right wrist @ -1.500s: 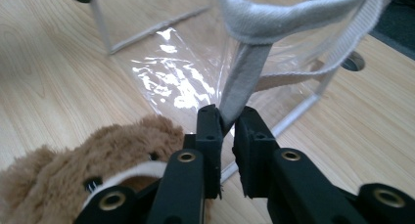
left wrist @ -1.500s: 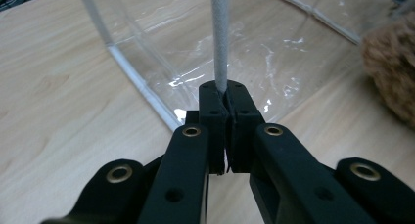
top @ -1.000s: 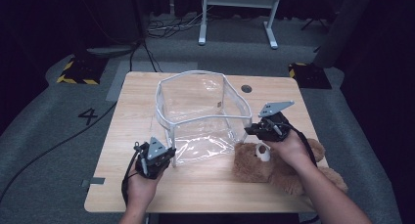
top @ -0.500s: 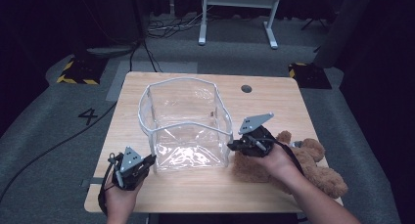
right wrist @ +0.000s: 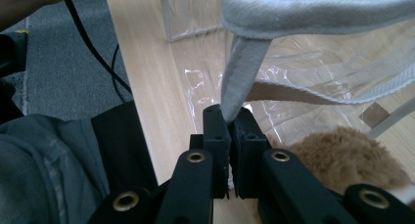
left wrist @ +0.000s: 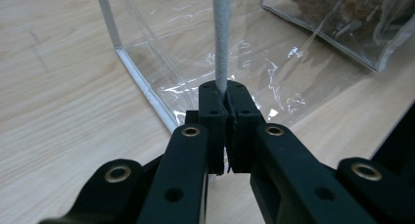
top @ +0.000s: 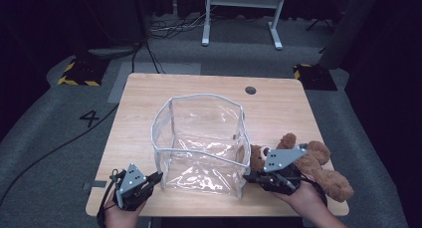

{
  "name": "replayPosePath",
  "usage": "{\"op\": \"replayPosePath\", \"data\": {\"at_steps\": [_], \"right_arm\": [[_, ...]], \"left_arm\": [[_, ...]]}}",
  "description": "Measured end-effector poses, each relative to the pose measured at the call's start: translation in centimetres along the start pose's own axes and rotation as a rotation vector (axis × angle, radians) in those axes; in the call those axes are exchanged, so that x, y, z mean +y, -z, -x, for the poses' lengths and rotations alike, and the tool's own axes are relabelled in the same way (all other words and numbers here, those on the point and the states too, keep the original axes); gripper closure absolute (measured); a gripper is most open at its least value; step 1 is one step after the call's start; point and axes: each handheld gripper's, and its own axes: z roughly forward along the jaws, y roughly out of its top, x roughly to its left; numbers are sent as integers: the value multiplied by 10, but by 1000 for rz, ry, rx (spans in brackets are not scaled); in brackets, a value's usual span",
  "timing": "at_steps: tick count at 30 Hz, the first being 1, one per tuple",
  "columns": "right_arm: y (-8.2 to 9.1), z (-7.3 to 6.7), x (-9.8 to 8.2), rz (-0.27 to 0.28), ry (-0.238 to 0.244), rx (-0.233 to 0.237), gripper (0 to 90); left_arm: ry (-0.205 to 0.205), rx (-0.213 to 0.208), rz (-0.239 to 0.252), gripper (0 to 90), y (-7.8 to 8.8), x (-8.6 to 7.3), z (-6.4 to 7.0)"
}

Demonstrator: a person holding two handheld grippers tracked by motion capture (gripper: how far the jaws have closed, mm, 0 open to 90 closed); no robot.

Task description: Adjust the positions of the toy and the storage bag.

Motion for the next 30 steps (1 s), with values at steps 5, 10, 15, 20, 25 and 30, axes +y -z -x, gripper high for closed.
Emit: {"op": "replayPosePath", "data": {"at_steps": [5, 10, 15, 20, 25, 30], "right_arm": [[13, -5, -11, 7, -6, -4, 867], [19, -10, -26, 15, -15, 8, 868], [21, -16, -30, 16, 6, 40, 859], [28, -12, -30, 25, 22, 55, 657], [55, 3, -38, 39, 5, -16, 613], [70, 22, -43, 38, -31, -61, 612]], "left_arm": [[-8, -45, -5, 869, -3, 1, 10], [-20, -63, -10, 868, -1, 0, 18], [-23, -72, -5, 868, 8, -9, 24], [-21, -72, -2, 866, 9, -11, 24], [-23, -88, 11, 740, 10, -12, 22], [23, -120, 31, 579, 15, -13, 15]]}}
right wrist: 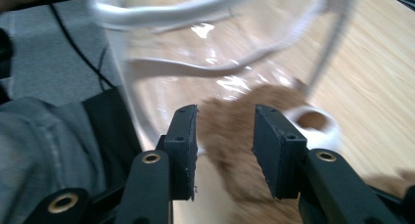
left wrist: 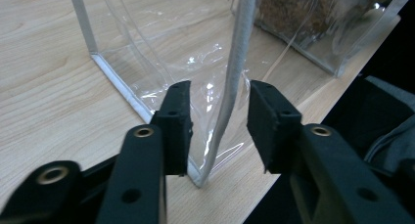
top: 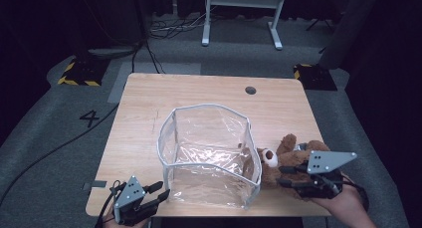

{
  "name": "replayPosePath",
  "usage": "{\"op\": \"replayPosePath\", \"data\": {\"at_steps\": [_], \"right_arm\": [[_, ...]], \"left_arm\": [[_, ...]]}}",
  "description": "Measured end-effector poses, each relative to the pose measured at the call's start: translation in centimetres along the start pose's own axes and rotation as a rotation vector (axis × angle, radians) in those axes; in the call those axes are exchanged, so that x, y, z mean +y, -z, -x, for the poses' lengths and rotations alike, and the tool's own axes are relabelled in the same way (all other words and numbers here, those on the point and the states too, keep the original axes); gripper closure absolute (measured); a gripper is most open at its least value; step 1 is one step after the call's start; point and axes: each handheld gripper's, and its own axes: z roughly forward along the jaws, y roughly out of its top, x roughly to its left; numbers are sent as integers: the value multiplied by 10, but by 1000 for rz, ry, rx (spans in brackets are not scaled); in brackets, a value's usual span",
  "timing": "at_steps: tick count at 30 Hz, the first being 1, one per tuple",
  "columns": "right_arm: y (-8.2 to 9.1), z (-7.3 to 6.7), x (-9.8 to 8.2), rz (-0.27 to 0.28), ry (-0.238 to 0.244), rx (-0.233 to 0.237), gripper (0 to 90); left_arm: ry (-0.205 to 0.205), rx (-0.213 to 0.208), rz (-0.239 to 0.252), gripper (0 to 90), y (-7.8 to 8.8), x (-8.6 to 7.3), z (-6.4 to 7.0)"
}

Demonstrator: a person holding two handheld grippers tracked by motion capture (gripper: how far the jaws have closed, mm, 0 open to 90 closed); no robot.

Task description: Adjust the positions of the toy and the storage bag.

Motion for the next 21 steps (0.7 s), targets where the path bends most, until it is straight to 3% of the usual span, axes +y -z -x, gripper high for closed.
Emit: {"op": "replayPosePath", "data": {"at_steps": [1, 2, 4, 6, 9, 10, 11, 13, 14, 15, 21], "right_arm": [[4, 15, -1, -21, -20, -32, 611], [4, 15, -1, -21, -20, -32, 611], [8, 33, -3, -47, -49, -52, 612], [8, 40, -5, -61, -61, -62, 611], [5, 55, -9, -106, -81, -88, 601], [0, 63, -12, -145, -88, -77, 593], [0, 63, -12, -145, -88, -77, 593], [-10, 69, -16, -218, -66, -75, 561], [-10, 69, -16, -218, -66, -75, 561], [-19, 72, -19, -272, -51, -65, 530], [-44, 81, -23, -354, -6, -49, 438]], "left_arm": [[6, -3, 9, 560, 3, 1, -2], [6, -3, 9, 554, 3, 1, -2], [12, 10, 13, 547, 5, -1, -3], [16, 15, 9, 547, 5, -1, -4], [33, 20, 7, 543, 6, -4, -8], [40, 21, 5, 542, 6, -5, -9], [40, 21, 5, 542, 6, -5, -9], [43, 24, 3, 542, 5, -6, -10], [43, 24, 3, 542, 5, -6, -10], [43, 28, -1, 543, 3, -6, -10], [36, 24, -15, 550, -3, -7, -10]]}}
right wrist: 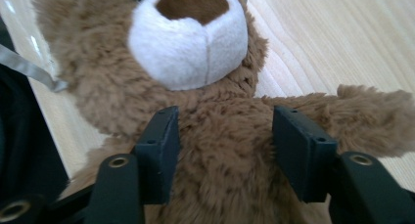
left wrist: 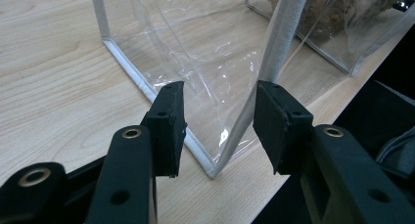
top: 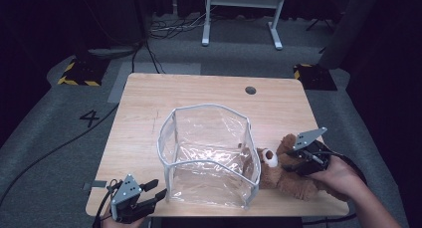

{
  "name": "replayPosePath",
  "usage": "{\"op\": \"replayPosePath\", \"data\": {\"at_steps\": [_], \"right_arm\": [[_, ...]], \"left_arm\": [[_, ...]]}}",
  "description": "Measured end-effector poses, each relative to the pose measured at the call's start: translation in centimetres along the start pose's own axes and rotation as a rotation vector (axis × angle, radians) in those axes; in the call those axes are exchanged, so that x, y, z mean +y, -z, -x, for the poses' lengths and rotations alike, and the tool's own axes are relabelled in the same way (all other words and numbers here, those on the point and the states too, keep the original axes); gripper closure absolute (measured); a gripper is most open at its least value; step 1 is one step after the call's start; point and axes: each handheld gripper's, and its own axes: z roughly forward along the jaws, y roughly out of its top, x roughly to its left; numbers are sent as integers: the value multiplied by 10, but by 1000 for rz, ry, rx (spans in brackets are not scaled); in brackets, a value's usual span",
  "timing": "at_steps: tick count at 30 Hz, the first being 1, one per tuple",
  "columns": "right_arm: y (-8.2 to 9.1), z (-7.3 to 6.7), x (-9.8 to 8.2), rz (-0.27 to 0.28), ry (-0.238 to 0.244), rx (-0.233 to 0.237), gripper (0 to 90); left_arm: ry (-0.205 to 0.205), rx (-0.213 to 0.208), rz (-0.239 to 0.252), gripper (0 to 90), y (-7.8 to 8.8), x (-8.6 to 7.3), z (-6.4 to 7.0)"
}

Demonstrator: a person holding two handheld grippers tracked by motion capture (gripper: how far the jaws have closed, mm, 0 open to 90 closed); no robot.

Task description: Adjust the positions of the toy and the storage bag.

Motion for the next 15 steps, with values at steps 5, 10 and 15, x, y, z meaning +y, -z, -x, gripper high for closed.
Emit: {"op": "replayPosePath", "data": {"at_steps": [5, 10, 15], "right_arm": [[-12, 6, 3, -28, -10, 20, 411], [-18, 7, 2, -60, -28, 53, 390], [-21, 2, 2, -102, -13, 76, 389]], "left_arm": [[8, -4, 1, 550, -2, -1, 0], [13, -8, 1, 550, -3, -1, 0], [7, -9, 0, 552, -3, -1, 1]]}}
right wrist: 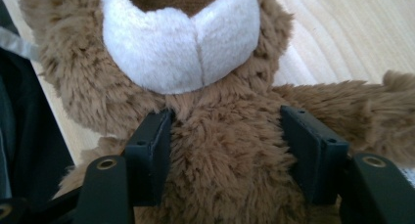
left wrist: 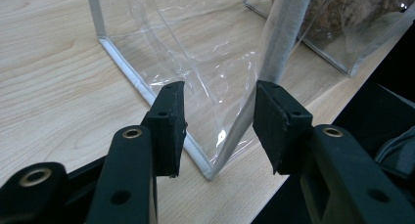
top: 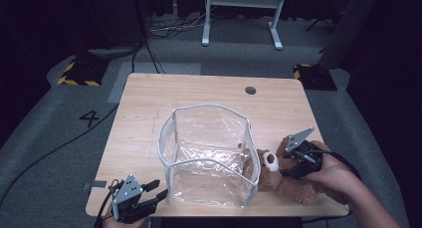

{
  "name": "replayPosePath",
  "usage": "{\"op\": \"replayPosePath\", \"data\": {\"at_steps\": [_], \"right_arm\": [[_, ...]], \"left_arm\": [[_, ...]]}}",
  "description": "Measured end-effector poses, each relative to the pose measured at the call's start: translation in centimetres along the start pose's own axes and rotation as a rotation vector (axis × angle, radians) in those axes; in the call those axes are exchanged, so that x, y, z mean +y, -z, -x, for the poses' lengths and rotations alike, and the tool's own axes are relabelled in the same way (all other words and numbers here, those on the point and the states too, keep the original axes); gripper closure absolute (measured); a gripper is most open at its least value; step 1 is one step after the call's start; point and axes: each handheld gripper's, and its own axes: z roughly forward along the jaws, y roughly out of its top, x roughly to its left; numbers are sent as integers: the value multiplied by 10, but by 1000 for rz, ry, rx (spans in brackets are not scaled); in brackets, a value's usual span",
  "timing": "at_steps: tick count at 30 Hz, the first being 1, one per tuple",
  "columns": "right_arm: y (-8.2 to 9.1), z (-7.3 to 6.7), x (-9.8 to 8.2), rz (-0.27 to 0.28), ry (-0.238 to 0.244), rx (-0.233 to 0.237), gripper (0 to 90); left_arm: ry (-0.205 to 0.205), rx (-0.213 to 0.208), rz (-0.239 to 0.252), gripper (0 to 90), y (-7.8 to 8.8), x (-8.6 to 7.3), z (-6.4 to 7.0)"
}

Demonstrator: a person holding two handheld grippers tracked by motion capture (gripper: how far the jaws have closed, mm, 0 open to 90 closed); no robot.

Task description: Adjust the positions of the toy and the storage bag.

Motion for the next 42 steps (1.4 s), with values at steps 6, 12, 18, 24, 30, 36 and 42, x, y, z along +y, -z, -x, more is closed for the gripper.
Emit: {"op": "replayPosePath", "data": {"at_steps": [6, 12, 18, 24, 30, 36, 42], "right_arm": [[-4, -7, 3, -61, 34, 9, 389], [-11, -16, 9, -138, 81, -7, 403], [-19, -27, 15, -208, 148, -36, 587], [-13, -32, 12, -170, 196, -37, 783], [4, -29, 1, -33, 154, -50, 841], [26, -24, -10, 153, 89, -76, 849], [43, -17, -22, 372, -6, -81, 849]], "left_arm": [[0, 3, 5, 554, -1, 0, 0], [8, -1, 5, 554, -1, 0, 1], [-1, 1, 4, 554, -3, 0, 0], [14, 22, 19, 551, 6, -1, -4], [57, 53, 63, 551, 25, -5, -16], [104, 101, 64, 550, 27, -10, -34], [122, 128, 26, 546, 20, -11, -43]]}}
